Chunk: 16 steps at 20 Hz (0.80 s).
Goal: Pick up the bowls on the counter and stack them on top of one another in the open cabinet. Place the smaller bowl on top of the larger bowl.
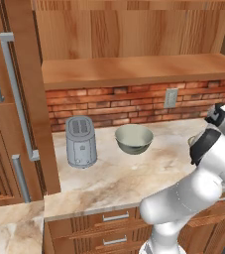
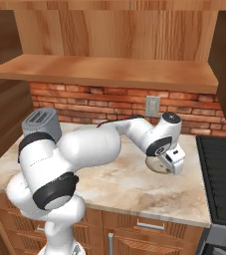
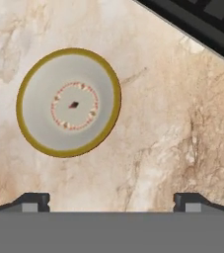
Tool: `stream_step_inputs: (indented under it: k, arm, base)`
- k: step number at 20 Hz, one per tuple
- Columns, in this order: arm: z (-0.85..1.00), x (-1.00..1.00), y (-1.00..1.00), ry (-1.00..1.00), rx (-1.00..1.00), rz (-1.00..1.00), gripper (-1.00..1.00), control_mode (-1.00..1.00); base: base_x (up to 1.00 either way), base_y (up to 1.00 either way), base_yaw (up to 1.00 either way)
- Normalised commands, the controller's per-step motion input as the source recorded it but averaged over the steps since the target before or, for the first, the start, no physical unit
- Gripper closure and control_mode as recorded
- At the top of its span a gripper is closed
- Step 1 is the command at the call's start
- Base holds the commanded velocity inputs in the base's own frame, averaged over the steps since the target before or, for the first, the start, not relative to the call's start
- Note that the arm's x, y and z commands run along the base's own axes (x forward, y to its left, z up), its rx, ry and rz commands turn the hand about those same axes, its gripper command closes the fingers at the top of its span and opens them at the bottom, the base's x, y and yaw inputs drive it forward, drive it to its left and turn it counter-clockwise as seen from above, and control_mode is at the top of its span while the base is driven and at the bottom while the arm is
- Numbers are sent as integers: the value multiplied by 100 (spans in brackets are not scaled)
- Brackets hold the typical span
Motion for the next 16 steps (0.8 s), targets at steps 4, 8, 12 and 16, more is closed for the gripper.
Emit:
stream_step_inputs:
  k: [4,8,12,16]
  arm:
    - [-31,39,0,-2,0,0,-100,-100]
    - [-50,18,-1,0,0,0,-100,-100]
    - [-47,0,0,-2,0,0,-100,-100]
    - [-19,0,-3,-6,0,0,-100,-100]
  base:
    - [0,0,0]
    - [0,0,0]
    - [0,0,0]
    - [0,0,0]
